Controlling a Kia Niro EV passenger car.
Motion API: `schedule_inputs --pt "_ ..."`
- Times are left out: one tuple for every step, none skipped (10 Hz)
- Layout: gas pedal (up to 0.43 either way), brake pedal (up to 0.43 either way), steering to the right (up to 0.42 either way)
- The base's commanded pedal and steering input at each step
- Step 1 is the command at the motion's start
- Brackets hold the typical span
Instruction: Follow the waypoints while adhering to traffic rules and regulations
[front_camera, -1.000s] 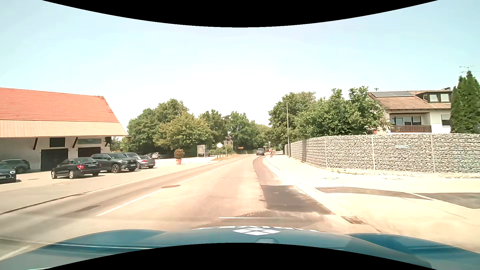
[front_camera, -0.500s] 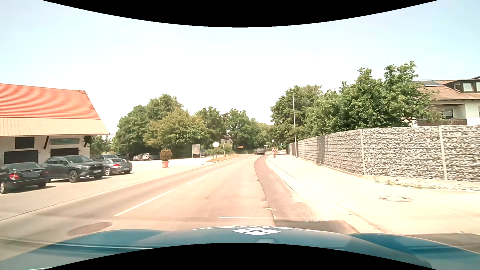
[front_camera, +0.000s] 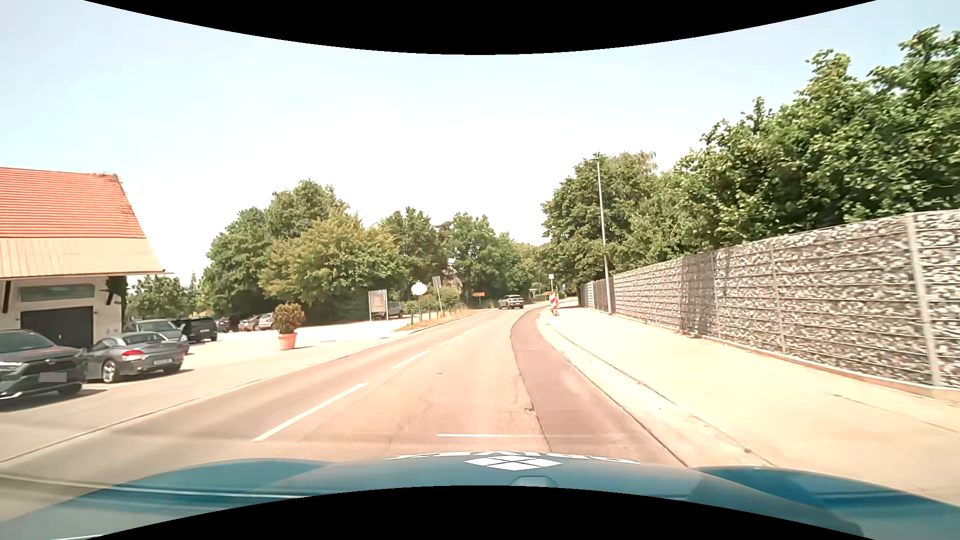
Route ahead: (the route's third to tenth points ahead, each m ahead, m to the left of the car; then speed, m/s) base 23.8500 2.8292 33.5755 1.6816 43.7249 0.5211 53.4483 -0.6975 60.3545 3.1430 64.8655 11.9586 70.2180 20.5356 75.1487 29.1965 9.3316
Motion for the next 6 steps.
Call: schedule_inputs --pt "0.118 0.000 0.003" --pt "0.098 0.000 0.002" --pt "0.098 0.000 0.003" --pt "0.098 0.000 0.005" --pt "0.098 0.000 0.004" --pt "0.098 0.000 0.005"
